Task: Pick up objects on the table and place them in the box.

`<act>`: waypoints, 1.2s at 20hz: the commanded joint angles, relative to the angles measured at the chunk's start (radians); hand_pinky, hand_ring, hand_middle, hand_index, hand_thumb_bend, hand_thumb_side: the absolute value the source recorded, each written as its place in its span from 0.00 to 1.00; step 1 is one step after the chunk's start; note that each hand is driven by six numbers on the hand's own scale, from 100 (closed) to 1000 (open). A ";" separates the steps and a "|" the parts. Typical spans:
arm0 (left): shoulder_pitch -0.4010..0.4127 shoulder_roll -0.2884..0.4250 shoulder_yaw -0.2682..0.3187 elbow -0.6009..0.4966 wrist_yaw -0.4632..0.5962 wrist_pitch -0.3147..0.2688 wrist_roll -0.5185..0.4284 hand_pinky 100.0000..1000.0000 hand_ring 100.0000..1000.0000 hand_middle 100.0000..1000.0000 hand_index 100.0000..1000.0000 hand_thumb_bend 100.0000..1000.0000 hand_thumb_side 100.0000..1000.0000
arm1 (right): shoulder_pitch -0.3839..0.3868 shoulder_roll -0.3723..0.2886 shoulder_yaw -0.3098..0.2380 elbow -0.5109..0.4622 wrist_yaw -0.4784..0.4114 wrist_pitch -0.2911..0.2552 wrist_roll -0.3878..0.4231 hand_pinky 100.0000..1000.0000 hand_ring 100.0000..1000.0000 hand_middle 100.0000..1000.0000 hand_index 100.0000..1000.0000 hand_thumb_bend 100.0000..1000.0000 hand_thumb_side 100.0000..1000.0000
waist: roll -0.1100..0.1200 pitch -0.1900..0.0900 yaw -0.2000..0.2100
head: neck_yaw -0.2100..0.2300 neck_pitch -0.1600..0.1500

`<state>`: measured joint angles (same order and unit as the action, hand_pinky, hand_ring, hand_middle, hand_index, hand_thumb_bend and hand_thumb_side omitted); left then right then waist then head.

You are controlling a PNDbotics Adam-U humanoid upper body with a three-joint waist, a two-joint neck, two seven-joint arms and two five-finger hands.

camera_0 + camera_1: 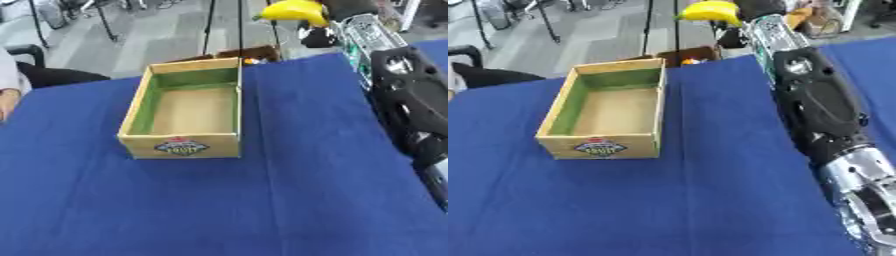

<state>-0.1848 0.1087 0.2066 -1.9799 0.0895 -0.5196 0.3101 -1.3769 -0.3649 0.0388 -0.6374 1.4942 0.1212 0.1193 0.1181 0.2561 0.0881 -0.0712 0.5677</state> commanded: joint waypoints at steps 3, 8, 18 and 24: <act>-0.011 0.042 0.004 -0.020 0.007 0.009 0.004 0.22 0.73 0.75 0.68 0.00 0.81 | -0.044 0.000 0.026 -0.040 -0.047 -0.026 0.030 0.47 0.72 0.65 0.44 0.00 0.64 | -0.018 -0.038 0.002 | 0.006 0.014; -0.016 0.053 0.004 -0.020 0.010 0.014 0.006 0.23 0.73 0.75 0.69 0.00 0.81 | -0.048 0.025 0.050 -0.045 -0.085 -0.043 0.057 0.47 0.72 0.65 0.44 0.00 0.64 | -0.028 -0.053 0.010 | -0.007 0.018; -0.023 0.051 -0.001 -0.020 0.017 0.021 0.004 0.23 0.73 0.75 0.69 0.00 0.81 | -0.040 0.114 0.072 -0.039 -0.142 -0.050 0.055 0.45 0.74 0.62 0.44 0.00 0.63 | -0.031 -0.057 0.031 | -0.041 0.009; -0.030 0.043 -0.004 -0.020 0.021 0.024 0.002 0.23 0.73 0.75 0.69 0.00 0.81 | -0.005 0.169 0.083 -0.041 -0.190 -0.050 0.017 0.42 0.75 0.60 0.44 0.00 0.61 | -0.028 -0.050 0.045 | -0.056 -0.006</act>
<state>-0.2034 0.1340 0.2060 -1.9799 0.1067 -0.4980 0.3118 -1.3606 -0.2003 0.1187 -0.6572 1.3189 0.0708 0.1482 0.0901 0.2220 0.1314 -0.1226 0.5733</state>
